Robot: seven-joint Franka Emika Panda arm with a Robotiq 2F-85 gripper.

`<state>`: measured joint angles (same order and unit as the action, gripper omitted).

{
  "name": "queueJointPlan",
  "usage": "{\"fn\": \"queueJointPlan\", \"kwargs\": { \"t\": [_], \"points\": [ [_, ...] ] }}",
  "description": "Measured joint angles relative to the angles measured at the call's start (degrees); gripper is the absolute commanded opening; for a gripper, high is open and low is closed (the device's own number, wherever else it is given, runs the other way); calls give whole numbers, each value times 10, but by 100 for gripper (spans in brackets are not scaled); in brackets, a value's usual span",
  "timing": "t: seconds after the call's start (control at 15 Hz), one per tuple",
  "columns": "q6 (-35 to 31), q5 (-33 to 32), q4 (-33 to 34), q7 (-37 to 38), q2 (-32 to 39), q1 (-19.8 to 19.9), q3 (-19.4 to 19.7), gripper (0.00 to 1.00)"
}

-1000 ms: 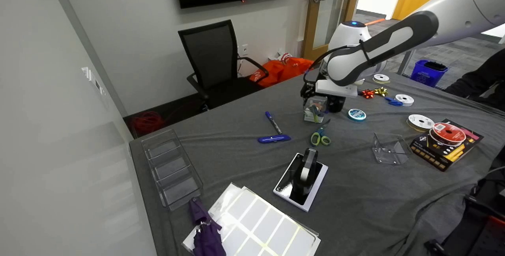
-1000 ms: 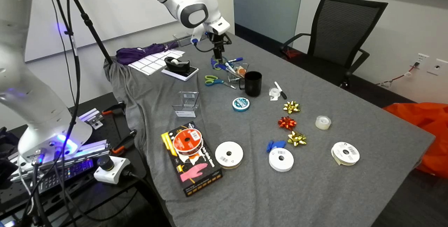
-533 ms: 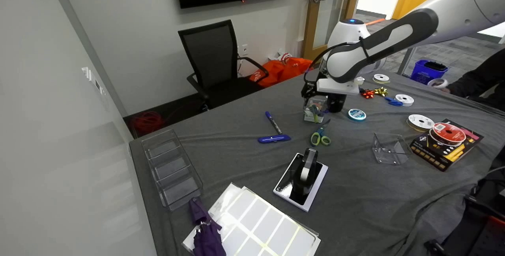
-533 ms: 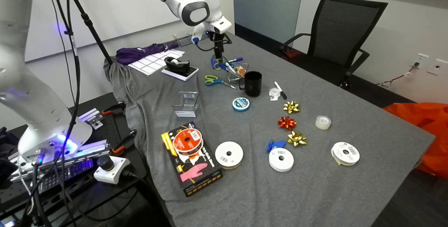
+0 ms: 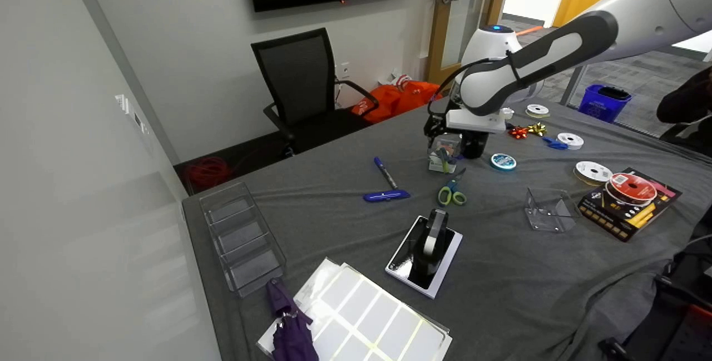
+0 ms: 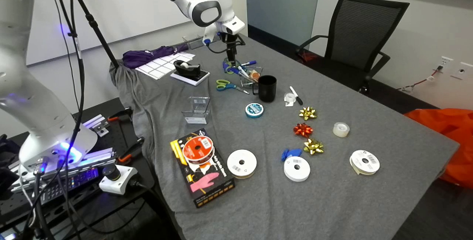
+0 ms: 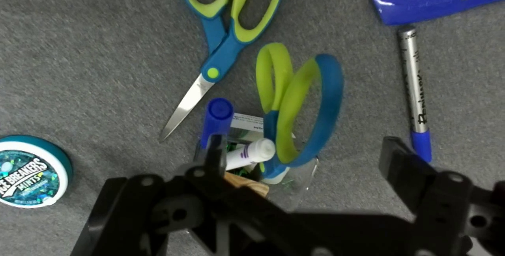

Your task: Remove the scissors from the container

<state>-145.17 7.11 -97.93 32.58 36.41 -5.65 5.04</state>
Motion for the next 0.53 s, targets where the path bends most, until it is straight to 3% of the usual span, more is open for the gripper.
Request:
{"fn": "queueJointPlan", "kwargs": {
  "t": [0.53],
  "points": [
    [-20, -2, -13, 22, -1, -29, 2, 100]
  ]
}}
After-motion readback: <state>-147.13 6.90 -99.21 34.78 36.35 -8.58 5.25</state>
